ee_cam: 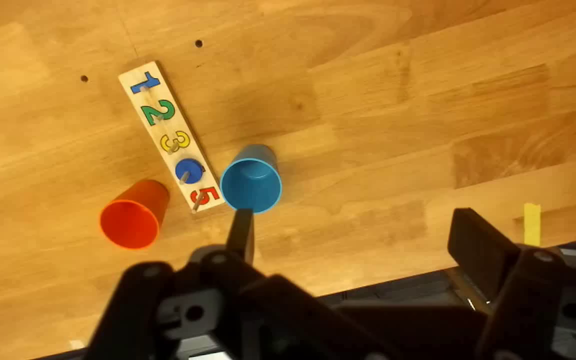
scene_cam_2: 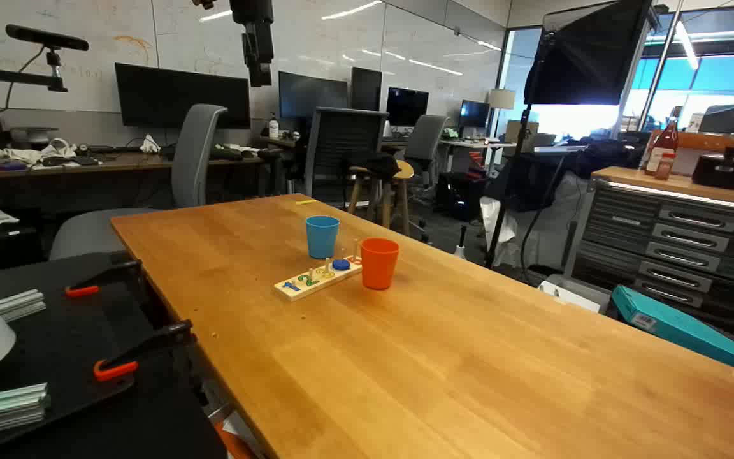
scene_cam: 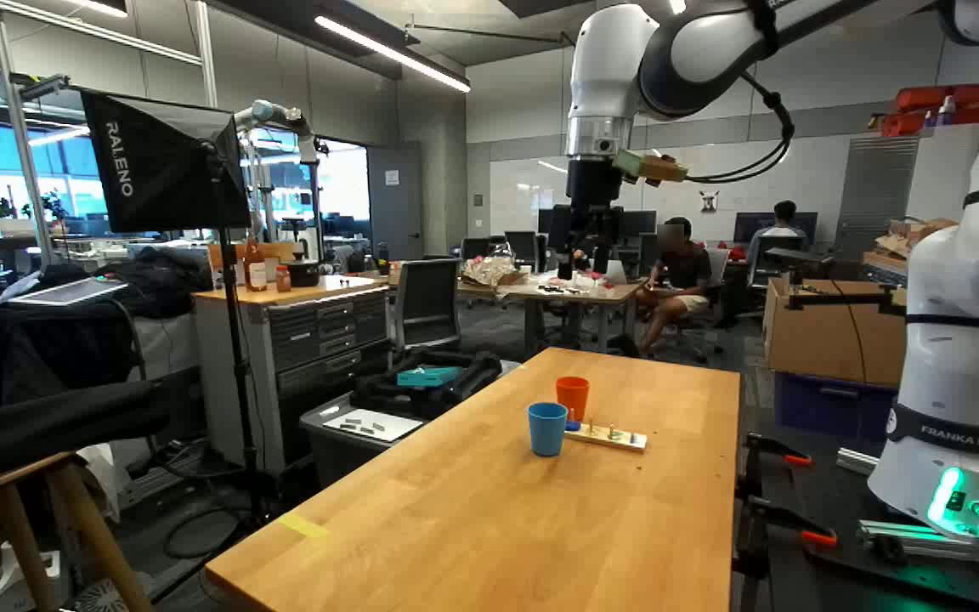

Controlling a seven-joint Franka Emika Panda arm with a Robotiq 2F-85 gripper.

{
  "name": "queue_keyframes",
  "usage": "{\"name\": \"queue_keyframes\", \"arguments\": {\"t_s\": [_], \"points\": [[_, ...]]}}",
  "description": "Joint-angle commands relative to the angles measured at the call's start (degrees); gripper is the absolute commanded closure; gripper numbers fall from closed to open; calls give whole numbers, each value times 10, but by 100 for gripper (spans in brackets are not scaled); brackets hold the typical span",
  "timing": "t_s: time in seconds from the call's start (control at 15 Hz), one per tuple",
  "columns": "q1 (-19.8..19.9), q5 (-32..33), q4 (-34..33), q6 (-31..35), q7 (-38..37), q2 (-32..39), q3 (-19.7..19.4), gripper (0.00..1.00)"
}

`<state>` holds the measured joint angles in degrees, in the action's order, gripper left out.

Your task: Put the blue cup in the orange cup

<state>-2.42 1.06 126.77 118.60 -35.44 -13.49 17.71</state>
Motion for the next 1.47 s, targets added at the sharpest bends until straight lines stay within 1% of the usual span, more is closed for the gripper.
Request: {"name": "queue_keyframes", "arguments": {"t_s": [0.0,0.47,0.53,0.67,0.8,0.93,1.2,1.4], "points": [[-16,4,-3,-1,-3,1,-15,0],[-16,4,-7,-1,-3,-2,-15,0],[-18,13,-10,6,2,11,-11,0],[-21,27,-27,20,-10,49,-3,0],[-29,37,-39,36,-12,86,-3,0],[-39,62,-55,55,-16,132,-5,0],[-60,122,-104,70,-35,230,-31,0],[-81,155,-157,64,-49,297,-63,0]]}}
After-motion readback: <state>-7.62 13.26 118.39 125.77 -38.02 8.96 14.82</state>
